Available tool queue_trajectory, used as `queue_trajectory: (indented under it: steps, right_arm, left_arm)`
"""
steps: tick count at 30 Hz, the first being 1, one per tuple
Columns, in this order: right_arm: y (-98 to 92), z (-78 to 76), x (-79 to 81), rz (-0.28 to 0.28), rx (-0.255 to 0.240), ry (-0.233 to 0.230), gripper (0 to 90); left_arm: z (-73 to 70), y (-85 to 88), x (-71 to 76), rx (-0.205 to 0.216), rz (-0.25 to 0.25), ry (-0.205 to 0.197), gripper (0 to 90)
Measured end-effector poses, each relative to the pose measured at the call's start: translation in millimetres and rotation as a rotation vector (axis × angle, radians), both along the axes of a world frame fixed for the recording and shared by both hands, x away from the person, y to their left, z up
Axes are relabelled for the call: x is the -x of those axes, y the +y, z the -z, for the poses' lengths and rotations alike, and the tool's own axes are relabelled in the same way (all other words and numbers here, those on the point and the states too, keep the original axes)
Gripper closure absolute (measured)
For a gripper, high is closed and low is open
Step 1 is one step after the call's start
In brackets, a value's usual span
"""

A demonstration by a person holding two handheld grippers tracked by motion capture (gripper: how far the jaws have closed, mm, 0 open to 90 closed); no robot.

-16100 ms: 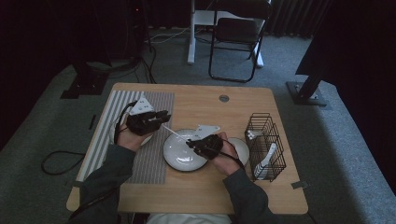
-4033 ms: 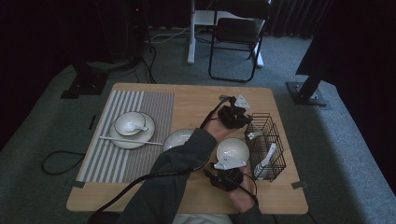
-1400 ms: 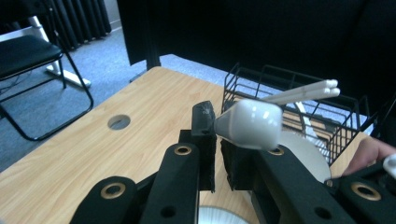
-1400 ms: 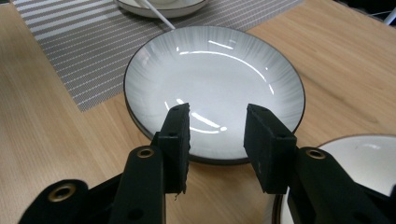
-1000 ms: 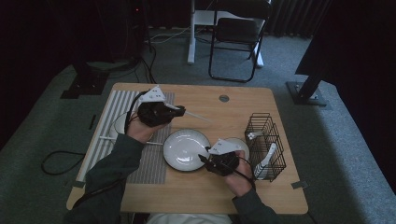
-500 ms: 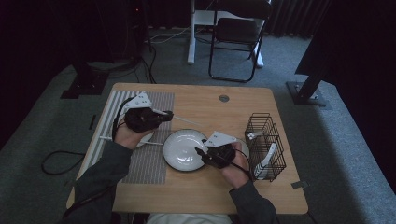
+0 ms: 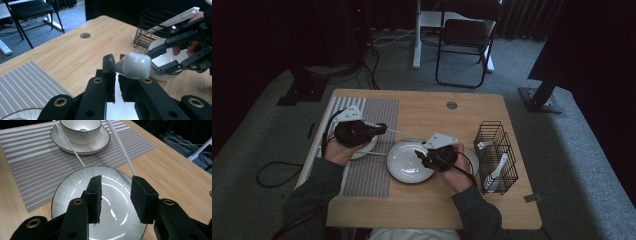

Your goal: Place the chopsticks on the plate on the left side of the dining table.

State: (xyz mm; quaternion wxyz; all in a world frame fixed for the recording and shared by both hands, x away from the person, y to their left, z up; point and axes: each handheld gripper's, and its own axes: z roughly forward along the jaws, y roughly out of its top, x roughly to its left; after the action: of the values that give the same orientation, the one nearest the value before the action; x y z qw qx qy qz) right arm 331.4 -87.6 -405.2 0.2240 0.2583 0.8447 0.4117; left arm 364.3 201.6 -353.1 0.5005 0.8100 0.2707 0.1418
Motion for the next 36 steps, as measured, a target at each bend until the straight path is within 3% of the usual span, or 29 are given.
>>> queue_trajectory:
  steps: [12,27,36]
  right_arm:
    - [12.0,-3.9,-12.2,-0.012,0.005,-0.003,62.9]
    - [41.1,-4.6,-23.8,-0.052,0.026,-0.001,70.7]
    - [60.2,3.4,-33.2,-0.081,0.063,0.006,83.8]
  left_arm:
    - [4.3,17.6,9.2,-0.002,-0.028,0.008,84.1]
    - [6.0,34.7,25.7,-0.011,-0.047,0.006,84.1]
    - [3.7,40.7,34.6,-0.017,-0.047,-0.003,84.1]
